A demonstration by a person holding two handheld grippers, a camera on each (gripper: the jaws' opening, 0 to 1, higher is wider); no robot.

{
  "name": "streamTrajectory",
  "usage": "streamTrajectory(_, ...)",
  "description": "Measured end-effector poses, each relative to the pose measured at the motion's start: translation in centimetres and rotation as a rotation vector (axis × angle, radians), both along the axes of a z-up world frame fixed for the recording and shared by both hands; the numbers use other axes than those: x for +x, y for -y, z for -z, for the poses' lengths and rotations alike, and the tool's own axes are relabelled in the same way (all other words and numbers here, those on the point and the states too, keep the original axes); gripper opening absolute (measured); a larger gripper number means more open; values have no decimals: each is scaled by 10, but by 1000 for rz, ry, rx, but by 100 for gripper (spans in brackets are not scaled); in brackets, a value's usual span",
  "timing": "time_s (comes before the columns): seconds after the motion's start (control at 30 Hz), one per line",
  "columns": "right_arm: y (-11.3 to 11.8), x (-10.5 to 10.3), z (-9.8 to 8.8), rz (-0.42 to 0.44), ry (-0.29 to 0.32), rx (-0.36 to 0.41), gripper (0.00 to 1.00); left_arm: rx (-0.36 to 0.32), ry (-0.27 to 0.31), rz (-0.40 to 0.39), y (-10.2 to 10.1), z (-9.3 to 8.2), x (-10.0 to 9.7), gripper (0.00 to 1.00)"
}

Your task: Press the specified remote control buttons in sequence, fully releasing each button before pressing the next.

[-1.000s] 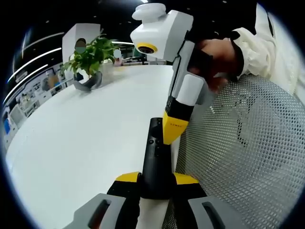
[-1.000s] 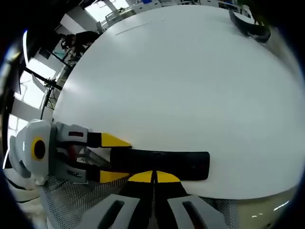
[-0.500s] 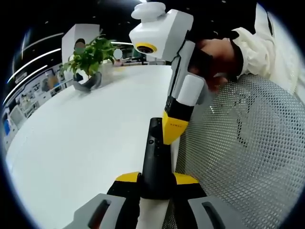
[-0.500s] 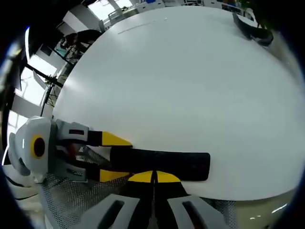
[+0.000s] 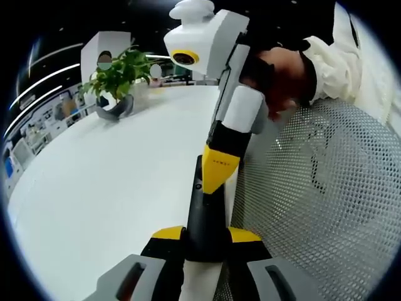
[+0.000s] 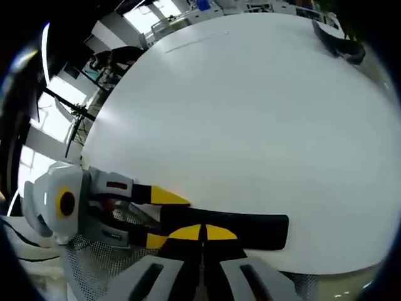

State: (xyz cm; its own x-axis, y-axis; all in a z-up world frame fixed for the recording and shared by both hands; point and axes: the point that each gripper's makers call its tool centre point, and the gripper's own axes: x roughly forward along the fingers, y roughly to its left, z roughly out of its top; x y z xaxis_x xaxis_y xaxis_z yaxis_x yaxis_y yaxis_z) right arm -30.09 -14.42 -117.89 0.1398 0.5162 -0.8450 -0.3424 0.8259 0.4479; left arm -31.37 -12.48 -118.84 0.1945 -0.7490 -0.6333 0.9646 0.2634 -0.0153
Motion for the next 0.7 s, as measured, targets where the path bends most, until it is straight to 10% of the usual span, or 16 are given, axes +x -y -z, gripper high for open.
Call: streamTrajectory(0.7, -3, 0, 5, -35, 16, -30, 0, -11, -12, -11, 0, 0, 0, 25)
